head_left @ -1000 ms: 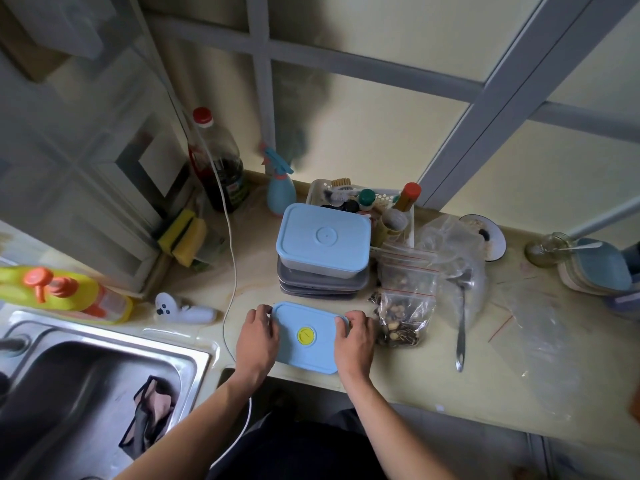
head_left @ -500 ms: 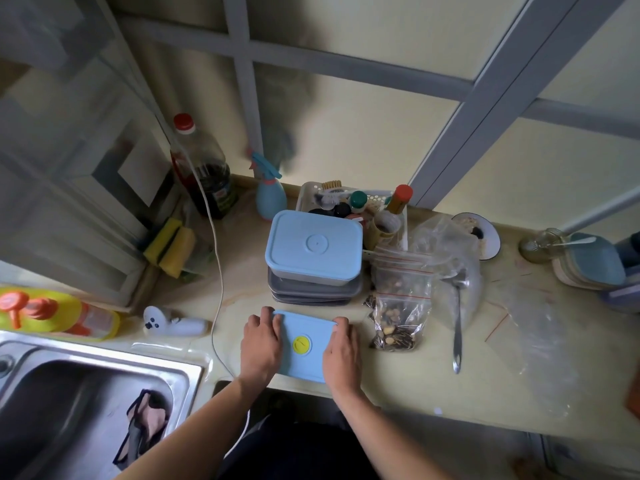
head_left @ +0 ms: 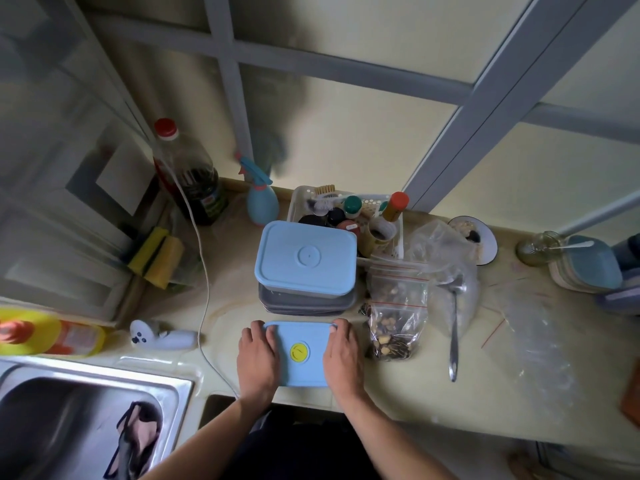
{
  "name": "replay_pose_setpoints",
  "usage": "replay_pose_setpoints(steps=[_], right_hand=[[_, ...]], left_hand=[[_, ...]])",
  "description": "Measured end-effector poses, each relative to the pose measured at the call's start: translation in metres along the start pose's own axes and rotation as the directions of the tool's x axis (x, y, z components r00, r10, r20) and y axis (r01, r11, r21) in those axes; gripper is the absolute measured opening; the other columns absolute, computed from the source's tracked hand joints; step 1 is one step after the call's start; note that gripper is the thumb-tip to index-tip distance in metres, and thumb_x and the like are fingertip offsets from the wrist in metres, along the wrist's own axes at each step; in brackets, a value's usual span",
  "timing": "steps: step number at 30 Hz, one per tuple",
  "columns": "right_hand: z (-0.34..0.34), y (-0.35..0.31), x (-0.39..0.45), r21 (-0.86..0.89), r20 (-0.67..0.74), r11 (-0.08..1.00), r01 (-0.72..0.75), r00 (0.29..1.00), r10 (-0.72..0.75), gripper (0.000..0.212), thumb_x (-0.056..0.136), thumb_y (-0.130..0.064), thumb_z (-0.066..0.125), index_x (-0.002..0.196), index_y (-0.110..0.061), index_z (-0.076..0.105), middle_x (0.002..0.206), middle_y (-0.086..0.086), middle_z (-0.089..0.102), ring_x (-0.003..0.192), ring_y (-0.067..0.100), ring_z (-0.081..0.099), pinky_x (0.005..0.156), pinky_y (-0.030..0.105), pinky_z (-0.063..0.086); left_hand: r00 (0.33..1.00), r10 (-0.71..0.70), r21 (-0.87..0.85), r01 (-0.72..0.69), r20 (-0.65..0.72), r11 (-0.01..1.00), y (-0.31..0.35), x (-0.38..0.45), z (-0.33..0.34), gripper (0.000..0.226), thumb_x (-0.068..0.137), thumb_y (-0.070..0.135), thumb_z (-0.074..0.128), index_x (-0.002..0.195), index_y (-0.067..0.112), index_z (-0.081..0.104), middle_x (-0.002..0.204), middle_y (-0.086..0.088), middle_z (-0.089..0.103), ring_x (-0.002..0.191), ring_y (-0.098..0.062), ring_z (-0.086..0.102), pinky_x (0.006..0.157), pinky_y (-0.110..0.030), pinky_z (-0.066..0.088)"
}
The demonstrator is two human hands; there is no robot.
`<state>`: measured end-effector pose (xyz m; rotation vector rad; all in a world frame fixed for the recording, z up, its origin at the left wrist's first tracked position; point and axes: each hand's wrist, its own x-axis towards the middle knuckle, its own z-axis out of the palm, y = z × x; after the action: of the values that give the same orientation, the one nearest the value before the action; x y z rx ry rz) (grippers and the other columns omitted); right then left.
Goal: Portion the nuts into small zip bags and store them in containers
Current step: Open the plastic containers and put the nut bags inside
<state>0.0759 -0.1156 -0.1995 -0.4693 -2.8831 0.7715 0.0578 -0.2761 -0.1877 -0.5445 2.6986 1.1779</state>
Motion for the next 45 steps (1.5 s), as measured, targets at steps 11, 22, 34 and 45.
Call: replay_pose_setpoints(steps=[11,22,34,45], right_hand=[[-0.005,-0.009,0.002,-0.045,0.195,0.985,-0.165,0.966,0.171,0.033,0.108,-0.038,0.024,0.111,-0.015,0.047,0.11,0.008,0.066,0.103,0.033,0.062,0.075,0.042,0.05],[-0.029,-0.006,0.015,0.267,-0.115,0.953,-0.146,0.977,0.182,0.027,0.097,-0.031,0.04,0.094,-0.01,0.058,0.091,0.007,0.06,0.088,0.023,0.051,0.08,0.031,0.04],[-0.121,-0.08,0.086,0.555,-0.02,0.814,-0.171,0.975,0.219,0.012,0.102,-0.028,0.054,0.095,-0.03,0.062,0.088,-0.011,0.067,0.081,0.004,0.06,0.067,0.019,0.045],[-0.123,-0.058,0.015,0.567,-0.118,0.819,-0.09,0.975,0.189,0.008,0.096,-0.022,0.059,0.093,-0.029,0.062,0.085,-0.012,0.066,0.081,0.013,0.062,0.07,0.033,0.05]], left_hand=[[0.997,0.064,0.075,-0.062,-0.03,0.995,-0.003,0.002,0.004,0.016,0.103,0.03,0.035,0.092,0.02,0.042,0.09,-0.002,0.049,0.086,-0.026,0.046,0.072,-0.04,0.044],[0.982,-0.017,-0.029,0.011,-0.186,1.0,0.011,0.005,-0.021,0.038,0.099,0.026,0.052,0.126,0.0,0.05,0.122,-0.021,0.05,0.114,-0.04,0.048,0.095,-0.051,0.042],[0.954,0.112,-0.356,-0.211,-0.277,0.911,0.124,0.032,-0.095,0.012,0.1,0.028,0.052,0.097,0.025,0.063,0.095,0.007,0.064,0.091,-0.013,0.06,0.08,-0.038,0.051],[0.907,0.029,-0.467,-0.244,-0.42,0.85,0.102,-0.047,-0.084,0.008,0.098,0.021,0.052,0.093,0.023,0.057,0.092,0.008,0.064,0.088,-0.015,0.061,0.072,-0.03,0.048]])
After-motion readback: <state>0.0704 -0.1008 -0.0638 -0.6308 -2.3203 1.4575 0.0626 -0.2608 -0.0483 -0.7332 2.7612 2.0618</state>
